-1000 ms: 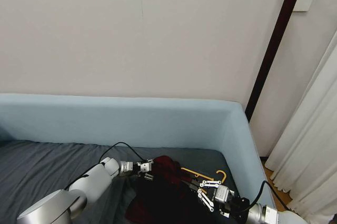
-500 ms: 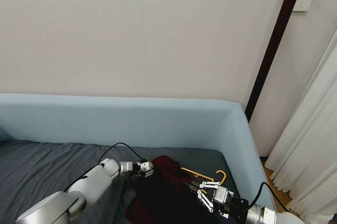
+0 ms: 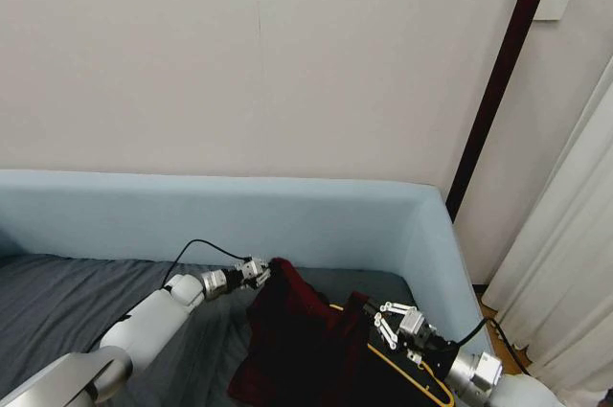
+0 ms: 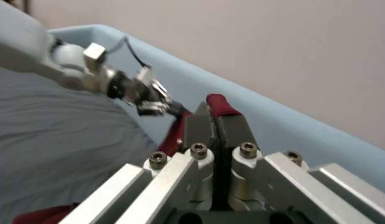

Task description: Pick up the clothes from the sofa and hang them on the clothes hanger.

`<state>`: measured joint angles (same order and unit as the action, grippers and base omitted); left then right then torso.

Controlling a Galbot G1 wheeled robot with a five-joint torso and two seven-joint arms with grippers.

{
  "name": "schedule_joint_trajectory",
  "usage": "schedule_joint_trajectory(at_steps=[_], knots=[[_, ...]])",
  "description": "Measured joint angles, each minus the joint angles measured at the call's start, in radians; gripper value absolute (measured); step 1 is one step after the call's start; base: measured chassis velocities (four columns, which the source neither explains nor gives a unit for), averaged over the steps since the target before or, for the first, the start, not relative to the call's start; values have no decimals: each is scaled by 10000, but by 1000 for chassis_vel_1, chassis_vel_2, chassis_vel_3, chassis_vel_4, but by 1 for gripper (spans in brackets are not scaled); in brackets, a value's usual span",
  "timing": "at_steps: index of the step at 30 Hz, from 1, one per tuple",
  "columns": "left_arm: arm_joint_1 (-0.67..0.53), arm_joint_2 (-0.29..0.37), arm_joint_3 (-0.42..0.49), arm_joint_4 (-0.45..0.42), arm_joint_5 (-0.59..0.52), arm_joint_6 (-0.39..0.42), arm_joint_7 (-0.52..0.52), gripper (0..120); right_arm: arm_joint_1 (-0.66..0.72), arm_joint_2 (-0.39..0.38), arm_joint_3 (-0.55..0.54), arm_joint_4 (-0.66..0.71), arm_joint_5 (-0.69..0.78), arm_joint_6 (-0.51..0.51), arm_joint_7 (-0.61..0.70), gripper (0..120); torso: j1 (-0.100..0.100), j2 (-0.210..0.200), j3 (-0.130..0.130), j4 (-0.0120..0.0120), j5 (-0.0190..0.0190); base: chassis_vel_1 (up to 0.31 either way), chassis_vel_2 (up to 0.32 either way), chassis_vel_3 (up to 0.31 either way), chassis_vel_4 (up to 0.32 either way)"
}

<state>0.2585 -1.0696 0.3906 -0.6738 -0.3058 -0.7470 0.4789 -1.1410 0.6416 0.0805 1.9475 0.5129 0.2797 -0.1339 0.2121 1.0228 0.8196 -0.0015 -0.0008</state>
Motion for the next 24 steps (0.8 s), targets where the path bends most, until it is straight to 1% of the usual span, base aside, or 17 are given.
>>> schedule_joint_trajectory(at_steps=[1,2,4,5,6,7,9,10,12,13,15,16,17,20,21,22,24], knots=[[-11,172,-17,-311,-156,221,-212,0,124,-23,1,-15,215,-123,162,0,0,0,1,1,-1,0,0,0,0],[-11,172,-17,-311,-156,221,-212,0,124,-23,1,-15,215,-123,162,0,0,0,1,1,-1,0,0,0,0],[-111,579,5,-1122,-702,832,-701,0,432,-147,-1,-51,769,-438,542,0,0,0,0,10,0,0,0,0,0],[-224,732,43,-1557,-841,1250,-1026,0,613,-237,-4,-85,1097,-608,739,0,0,0,0,10,0,0,0,0,0],[-369,906,113,-2070,-909,1842,-1457,0,864,-340,-29,-175,1410,-759,881,0,0,0,0,3,0,0,0,0,0],[-369,906,113,-2070,-909,1842,-1457,0,864,-340,-29,-175,1410,-759,881,0,0,0,0,3,0,0,0,0,0],[-692,1238,275,-2966,-1165,2785,-2334,0,1611,-566,-199,-448,1951,-972,1025,0,0,0,0,-1,0,0,0,0,0],[-806,1389,308,-3392,-1372,3147,-2643,0,2091,-639,-399,-602,2184,-1134,1090,0,0,0,0,-7,0,0,0,0,0],[-940,1613,355,-3917,-1649,3600,-2989,0,2710,-685,-705,-770,2313,-1271,1207,0,0,-1,1,-8,3,0,0,0,0],[-940,1613,355,-3917,-1649,3600,-2989,0,2710,-685,-705,-770,2313,-1271,1207,0,0,-1,1,-8,3,0,0,0,0],[-1380,2115,414,-5217,-2417,4835,-3698,0,4703,-792,-1680,-1186,2726,-1638,1525,0,0,0,0,9,-1,0,0,0,0],[-1557,2280,437,-5585,-2662,5207,-3877,0,5308,-816,-2026,-1332,2997,-1744,1576,0,0,0,1,10,-2,0,0,0,0],[-1557,2280,437,-5585,-2662,5207,-3877,0,5308,-816,-2026,-1332,2997,-1744,1576,0,0,0,1,10,-2,0,0,0,0],[-2095,2719,654,-6406,-3047,6022,-4264,0,7002,-781,-3034,-1880,3530,-1836,1537,0,0,0,0,1,2,0,0,0,0],[-2199,2787,714,-6516,-3080,6186,-4348,0,7433,-740,-3255,-2010,3568,-1836,1523,0,0,0,0,-2,1,0,0,0,0],[-2199,2787,714,-6516,-3080,6186,-4348,0,7433,-740,-3255,-2010,3568,-1836,1523,0,0,0,0,-2,1,0,0,0,0],[-2503,2905,839,-6667,-3199,6518,-4573,0,8579,-567,-3880,-2373,3645,-1835,1494,0,0,-1,0,-1,0,0,0,0,0]])
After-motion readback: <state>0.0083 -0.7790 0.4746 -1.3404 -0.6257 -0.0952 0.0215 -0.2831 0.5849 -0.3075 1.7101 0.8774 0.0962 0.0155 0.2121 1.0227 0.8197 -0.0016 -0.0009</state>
